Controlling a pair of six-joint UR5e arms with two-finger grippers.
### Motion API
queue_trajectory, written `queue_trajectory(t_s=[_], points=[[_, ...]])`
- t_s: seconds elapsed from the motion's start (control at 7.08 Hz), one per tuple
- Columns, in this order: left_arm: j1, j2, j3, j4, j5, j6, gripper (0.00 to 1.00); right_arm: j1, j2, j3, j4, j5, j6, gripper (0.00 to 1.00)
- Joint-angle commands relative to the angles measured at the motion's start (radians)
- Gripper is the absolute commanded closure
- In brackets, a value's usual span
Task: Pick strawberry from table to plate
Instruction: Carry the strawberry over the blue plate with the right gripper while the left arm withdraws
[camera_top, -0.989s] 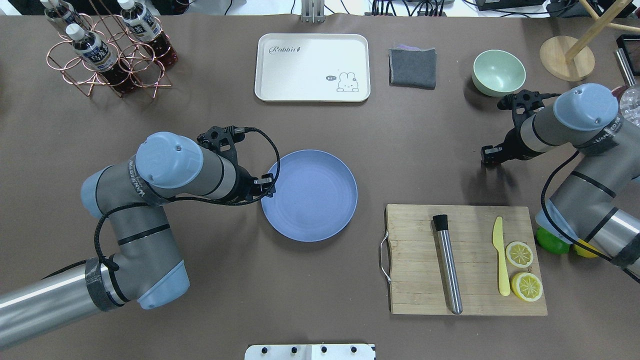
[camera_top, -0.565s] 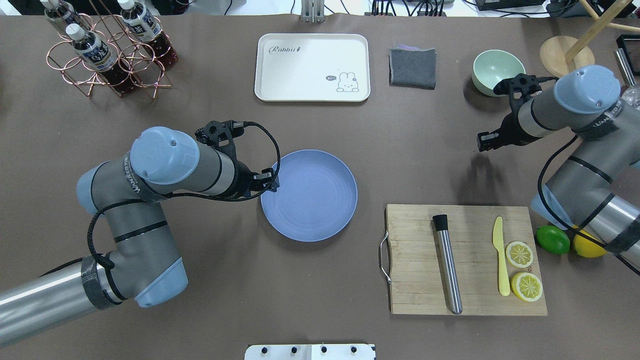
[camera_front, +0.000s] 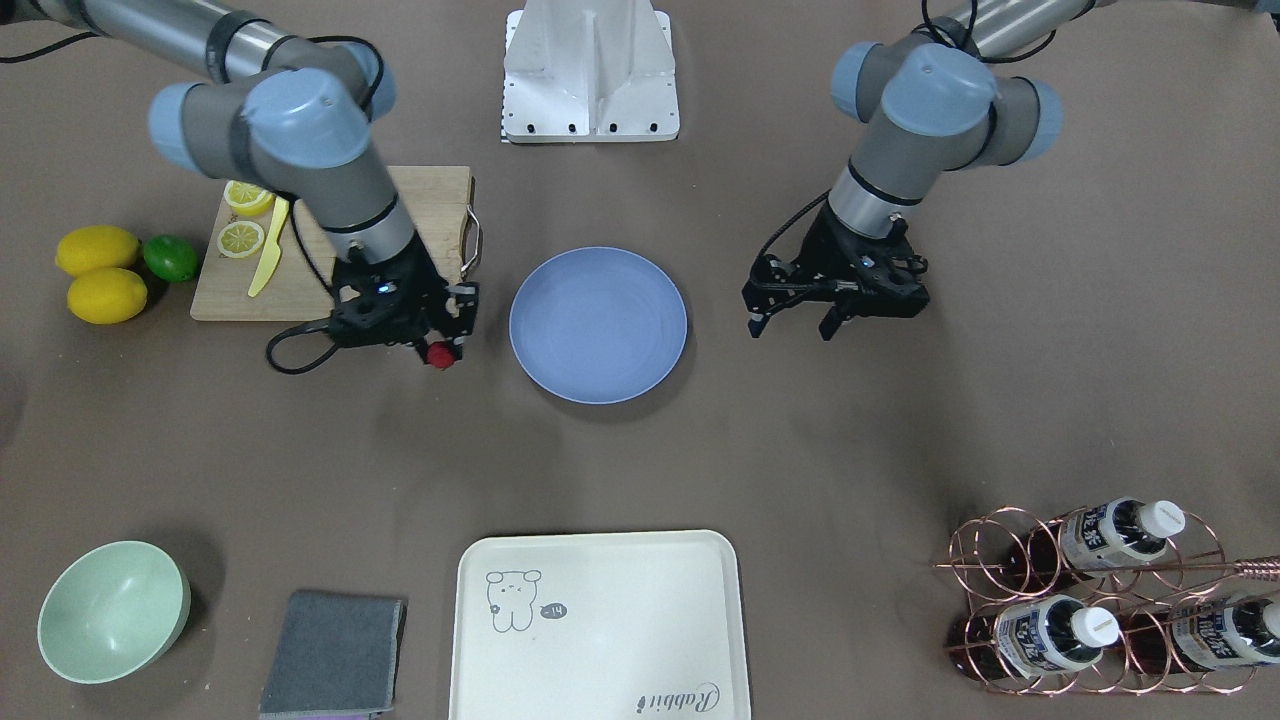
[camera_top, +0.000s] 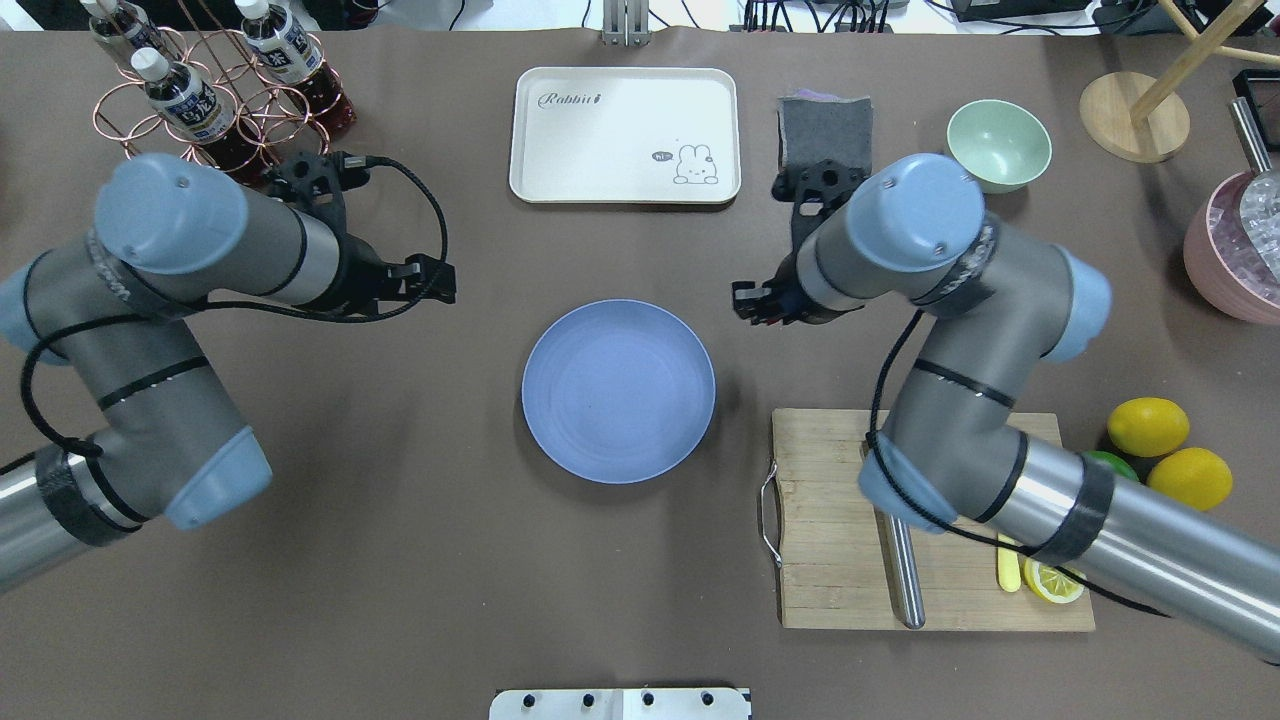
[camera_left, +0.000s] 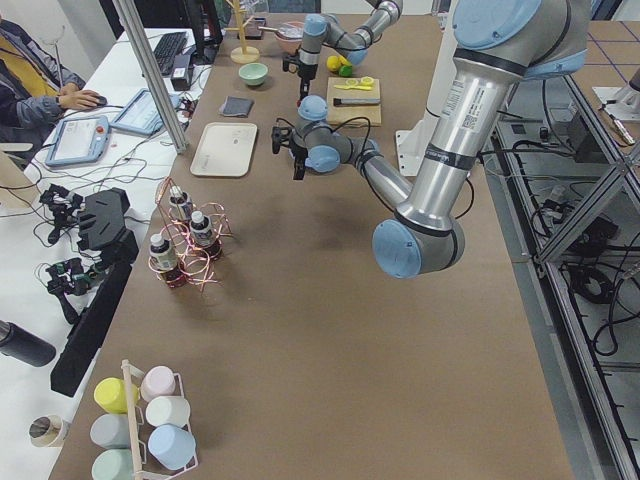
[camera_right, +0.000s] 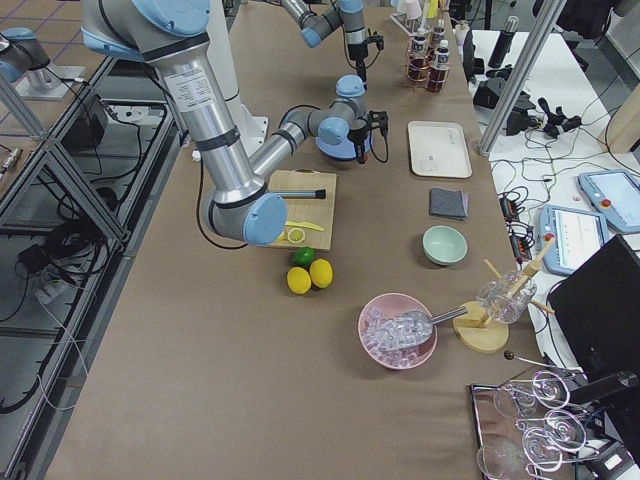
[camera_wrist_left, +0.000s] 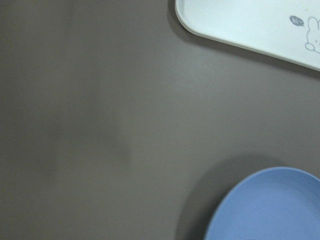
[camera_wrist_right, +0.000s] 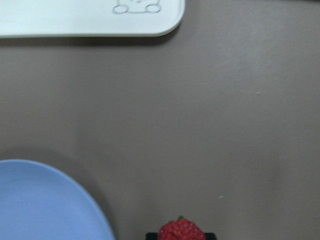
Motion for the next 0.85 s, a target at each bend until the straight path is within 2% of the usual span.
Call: queue_trajectory(t_s=[0.0, 0.28, 0.57, 0.71], points=[[-0.156, 0.091, 0.004, -0.002, -0.120, 0.232, 0.03, -0.178, 0.141, -0.057, -0.070, -0.163, 0.123, 1.00], [-0.216, 0.120, 0.005, -0.002, -0.182, 0.285, 0.03, -0.206, 0.180, -0.141, -0.055, -0.176, 0.166, 1.00], [-0.216, 0.141, 0.000, -0.009, -0.183, 0.285, 0.03, -0.206, 0.177, -0.155, -0.047, -0.177, 0.161, 1.00], [-0.216, 0.145, 0.001, -0.011, -0.183, 0.284, 0.03, -0.206, 0.179, -0.184, -0.003, -0.177, 0.157, 1.00]])
